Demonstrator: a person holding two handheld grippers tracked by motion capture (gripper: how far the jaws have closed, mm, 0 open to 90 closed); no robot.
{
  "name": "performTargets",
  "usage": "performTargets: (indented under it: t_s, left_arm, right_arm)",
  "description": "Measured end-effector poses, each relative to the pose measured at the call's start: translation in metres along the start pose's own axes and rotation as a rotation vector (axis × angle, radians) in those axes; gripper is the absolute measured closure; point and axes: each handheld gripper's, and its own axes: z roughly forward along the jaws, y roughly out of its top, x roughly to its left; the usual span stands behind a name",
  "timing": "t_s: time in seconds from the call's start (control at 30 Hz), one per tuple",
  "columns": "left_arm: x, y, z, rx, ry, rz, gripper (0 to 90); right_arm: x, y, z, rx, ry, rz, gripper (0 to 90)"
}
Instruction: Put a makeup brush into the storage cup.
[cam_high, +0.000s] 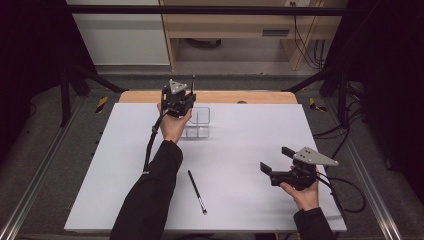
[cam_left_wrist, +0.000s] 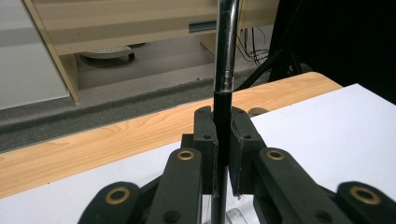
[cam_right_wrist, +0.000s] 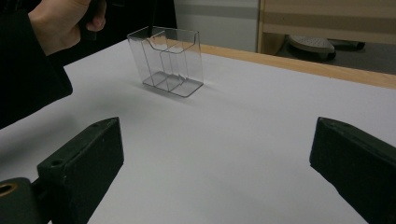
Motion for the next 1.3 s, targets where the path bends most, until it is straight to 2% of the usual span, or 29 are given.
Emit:
performTargets:
  t_s: [0.33, 0.7, 1.17, 1.3]
  left_arm:
    - [0.0, -0.008, 0.005, 0.013, 0.013, 0.011, 83.2]
    - [0.004, -0.02, 0.009, 0.026, 0.011, -0.008, 83.2]
    - [0.003, -0.032, 0.011, 0.051, 0.012, 0.01, 83.0]
    - [0.003, -0.033, 0.009, 0.057, 0.012, 0.004, 81.7]
  right_arm:
    - [0.0, 0.0, -0.001, 0.001, 0.002, -0.003, 3.4]
    - [0.001, 0.0, 0.0, 0.001, 0.004, -0.006, 3.5]
    - [0.001, 0.0, 0.001, 0.005, 0.012, 0.002, 3.6]
    - [0.001, 0.0, 0.001, 0.005, 0.012, 0.002, 3.6]
